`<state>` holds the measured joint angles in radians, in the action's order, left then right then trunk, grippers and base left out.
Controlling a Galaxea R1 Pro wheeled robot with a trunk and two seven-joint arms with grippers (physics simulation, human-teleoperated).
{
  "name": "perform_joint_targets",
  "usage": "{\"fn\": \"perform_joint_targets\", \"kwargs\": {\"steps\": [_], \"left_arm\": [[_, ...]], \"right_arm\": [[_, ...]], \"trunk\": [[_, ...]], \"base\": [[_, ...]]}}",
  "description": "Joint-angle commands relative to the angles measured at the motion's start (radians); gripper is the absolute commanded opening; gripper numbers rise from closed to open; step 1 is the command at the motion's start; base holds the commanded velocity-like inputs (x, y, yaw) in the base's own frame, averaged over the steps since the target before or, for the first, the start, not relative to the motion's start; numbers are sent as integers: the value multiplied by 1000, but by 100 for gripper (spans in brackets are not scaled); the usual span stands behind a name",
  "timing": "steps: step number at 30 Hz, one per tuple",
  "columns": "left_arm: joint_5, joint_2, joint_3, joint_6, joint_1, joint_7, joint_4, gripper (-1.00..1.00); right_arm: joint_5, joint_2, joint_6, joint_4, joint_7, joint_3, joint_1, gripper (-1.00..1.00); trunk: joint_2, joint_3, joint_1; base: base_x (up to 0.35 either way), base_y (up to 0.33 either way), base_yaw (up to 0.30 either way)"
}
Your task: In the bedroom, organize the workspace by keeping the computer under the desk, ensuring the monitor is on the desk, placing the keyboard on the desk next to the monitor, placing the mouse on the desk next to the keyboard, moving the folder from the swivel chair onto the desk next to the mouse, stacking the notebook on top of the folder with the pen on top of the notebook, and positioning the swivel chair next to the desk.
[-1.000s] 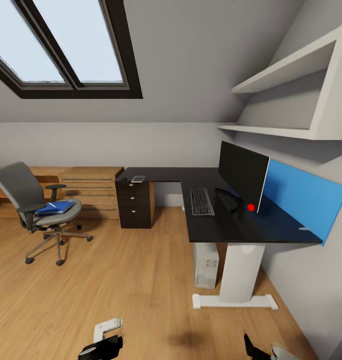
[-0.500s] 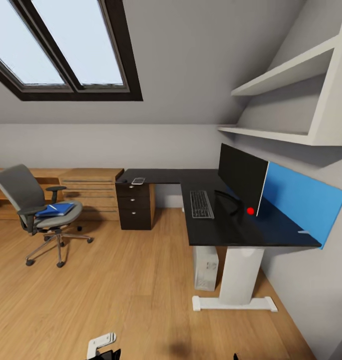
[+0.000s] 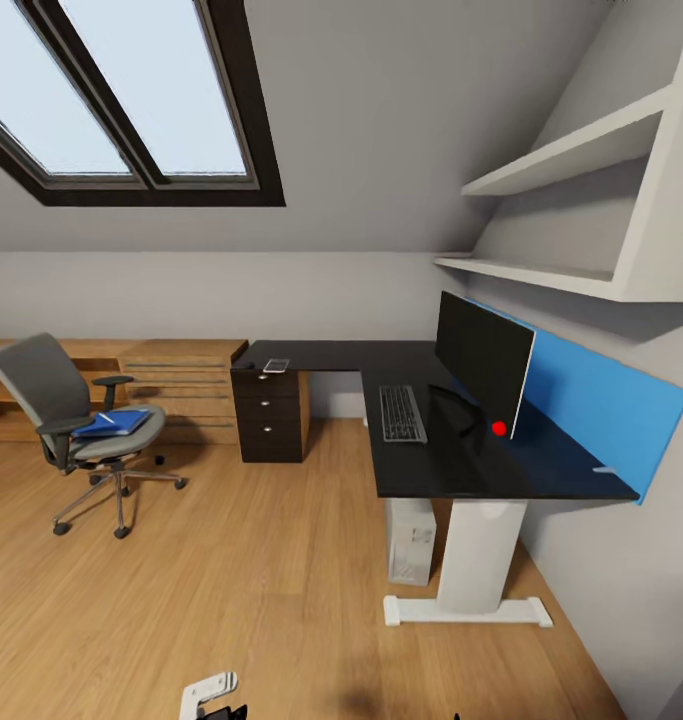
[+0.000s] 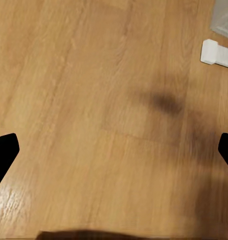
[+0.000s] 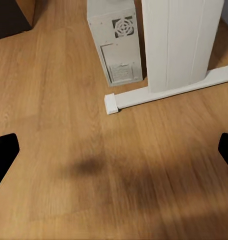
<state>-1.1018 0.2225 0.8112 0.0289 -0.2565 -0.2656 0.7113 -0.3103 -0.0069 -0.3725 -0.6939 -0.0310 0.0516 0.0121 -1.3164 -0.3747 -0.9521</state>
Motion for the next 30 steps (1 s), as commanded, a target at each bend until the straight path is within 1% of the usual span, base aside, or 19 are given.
{"fn": "perform_joint_targets", "kwargs": {"steps": [1, 2, 5, 12, 14, 17, 20, 21, 24, 26, 30], "left_arm": [[-1, -26, 6, 2, -1, -8, -56, 100], [0, -42, 6, 2, -1, -7, -83, 100], [0, -53, 5, 1, -1, -6, -99, 100], [0, -58, 5, 2, -1, -7, -107, 100], [-1, -65, 5, 1, -1, -7, -109, 100], [0, -78, 4, 1, -1, -7, -133, 100], [1, -86, 4, 0, -1, -6, -153, 100], [2, -92, 3, -11, -1, -6, -167, 100], [2, -92, 1, -13, -1, -6, -168, 100], [1, -91, -5, -16, -1, -5, -168, 100], [-1, -91, -7, -26, -2, -4, -168, 100]], "right_arm": [[-10, 1, -3, 0, 1, 2, 0, 100], [-10, 2, -3, 0, 1, 2, 0, 100], [-10, 2, -4, 0, 2, 2, 0, 100], [-10, 3, -5, 7, 2, 1, 0, 100], [-10, 8, -10, 9, 3, 2, 0, 100], [-9, 17, -33, 35, 3, 2, 0, 100], [-9, 21, -56, 68, 3, 2, 0, 100], [-10, 23, -95, 99, 4, 1, -1, 100], [-11, 22, -97, 102, 5, 1, -2, 100], [-12, 22, -99, 103, 5, 1, -9, 100], [-13, 21, -101, 103, 4, -1, -16, 100]], "trunk": [[7, 2, 4], [14, 5, 8], [35, 15, 19], [84, 37, 46], [98, 43, 54], [119, 52, 65], [140, 62, 77], [147, 65, 81], [168, 74, 92], [182, 80, 100], [210, 91, 115]], "base": [[0, 0, 0], [0, 0, 0], [0, 0, 0], [0, 0, 4], [0, 0, 152], [0, 0, 229], [0, 0, 262], [0, 0, 282], [52, 0, 283], [309, 0, 284], [331, 0, 56]]}}
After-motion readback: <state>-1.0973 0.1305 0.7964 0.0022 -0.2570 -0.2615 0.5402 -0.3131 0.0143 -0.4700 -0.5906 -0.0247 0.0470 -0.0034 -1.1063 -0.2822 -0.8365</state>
